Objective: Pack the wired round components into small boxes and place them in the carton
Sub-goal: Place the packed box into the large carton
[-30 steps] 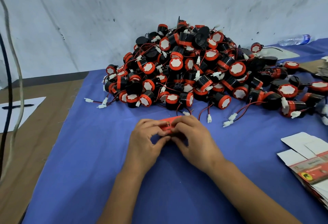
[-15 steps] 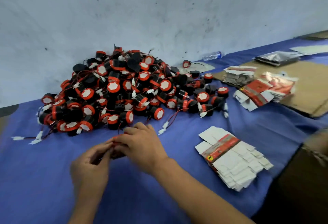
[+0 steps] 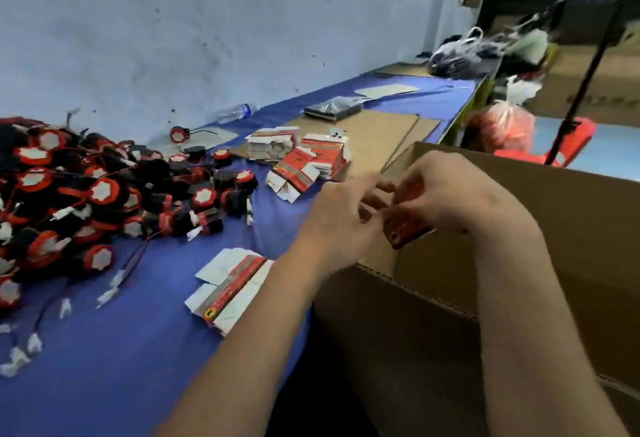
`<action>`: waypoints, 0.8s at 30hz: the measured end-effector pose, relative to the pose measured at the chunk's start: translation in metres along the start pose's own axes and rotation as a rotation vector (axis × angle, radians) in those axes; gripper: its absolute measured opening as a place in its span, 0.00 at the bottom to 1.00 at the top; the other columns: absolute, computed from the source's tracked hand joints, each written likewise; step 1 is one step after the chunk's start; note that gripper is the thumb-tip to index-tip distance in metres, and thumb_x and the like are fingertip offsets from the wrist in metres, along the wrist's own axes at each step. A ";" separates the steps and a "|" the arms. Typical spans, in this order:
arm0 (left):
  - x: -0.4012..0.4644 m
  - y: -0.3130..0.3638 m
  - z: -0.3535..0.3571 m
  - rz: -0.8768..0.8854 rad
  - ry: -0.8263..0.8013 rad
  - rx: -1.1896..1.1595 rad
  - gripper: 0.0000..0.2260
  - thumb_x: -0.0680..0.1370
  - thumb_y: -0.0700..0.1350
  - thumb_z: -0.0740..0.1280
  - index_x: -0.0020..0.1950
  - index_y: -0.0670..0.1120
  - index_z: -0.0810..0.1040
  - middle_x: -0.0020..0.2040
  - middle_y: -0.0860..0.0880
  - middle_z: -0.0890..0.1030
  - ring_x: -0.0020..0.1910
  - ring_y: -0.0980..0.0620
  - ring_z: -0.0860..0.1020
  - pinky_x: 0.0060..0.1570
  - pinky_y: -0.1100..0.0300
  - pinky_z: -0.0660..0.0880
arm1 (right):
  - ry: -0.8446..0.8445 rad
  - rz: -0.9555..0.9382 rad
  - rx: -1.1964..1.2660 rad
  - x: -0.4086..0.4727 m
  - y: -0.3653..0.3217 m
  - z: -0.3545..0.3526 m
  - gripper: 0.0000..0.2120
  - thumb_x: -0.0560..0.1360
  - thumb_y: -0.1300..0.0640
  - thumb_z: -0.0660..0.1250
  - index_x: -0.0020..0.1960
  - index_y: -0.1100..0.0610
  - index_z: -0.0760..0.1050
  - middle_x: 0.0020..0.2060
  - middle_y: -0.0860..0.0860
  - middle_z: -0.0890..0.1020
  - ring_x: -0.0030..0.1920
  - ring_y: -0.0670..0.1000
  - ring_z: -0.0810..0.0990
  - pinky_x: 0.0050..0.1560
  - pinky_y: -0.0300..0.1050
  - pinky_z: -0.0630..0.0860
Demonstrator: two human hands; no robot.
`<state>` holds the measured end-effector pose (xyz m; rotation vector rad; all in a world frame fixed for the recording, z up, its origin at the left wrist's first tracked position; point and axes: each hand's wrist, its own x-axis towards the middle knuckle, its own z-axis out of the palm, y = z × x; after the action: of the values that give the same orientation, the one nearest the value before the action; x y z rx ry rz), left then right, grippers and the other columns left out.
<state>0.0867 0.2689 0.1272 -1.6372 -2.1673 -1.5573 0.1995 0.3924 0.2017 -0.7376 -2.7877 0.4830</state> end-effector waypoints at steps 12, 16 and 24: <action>0.001 -0.014 0.010 -0.122 0.283 -0.117 0.11 0.77 0.35 0.68 0.47 0.52 0.81 0.41 0.51 0.86 0.40 0.52 0.86 0.41 0.47 0.85 | -0.259 0.045 -0.136 0.023 -0.002 0.042 0.11 0.76 0.55 0.75 0.57 0.54 0.85 0.51 0.53 0.85 0.53 0.54 0.83 0.58 0.54 0.82; -0.014 -0.018 -0.008 -0.059 0.477 -0.021 0.11 0.76 0.36 0.69 0.47 0.53 0.82 0.41 0.56 0.85 0.43 0.56 0.85 0.43 0.59 0.82 | 0.172 0.000 -0.016 0.016 -0.031 0.049 0.06 0.76 0.56 0.71 0.53 0.51 0.83 0.49 0.53 0.85 0.48 0.55 0.83 0.51 0.53 0.83; -0.118 -0.107 -0.093 -0.816 1.106 -0.075 0.07 0.74 0.41 0.67 0.40 0.53 0.77 0.40 0.48 0.83 0.43 0.41 0.84 0.46 0.38 0.83 | 0.081 -0.334 0.190 0.018 -0.146 0.154 0.09 0.78 0.50 0.68 0.48 0.55 0.80 0.45 0.53 0.84 0.49 0.59 0.82 0.42 0.50 0.78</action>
<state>0.0144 0.1238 0.0386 0.3172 -2.0423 -1.9425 0.0758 0.2419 0.1155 -0.2386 -2.6653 0.6238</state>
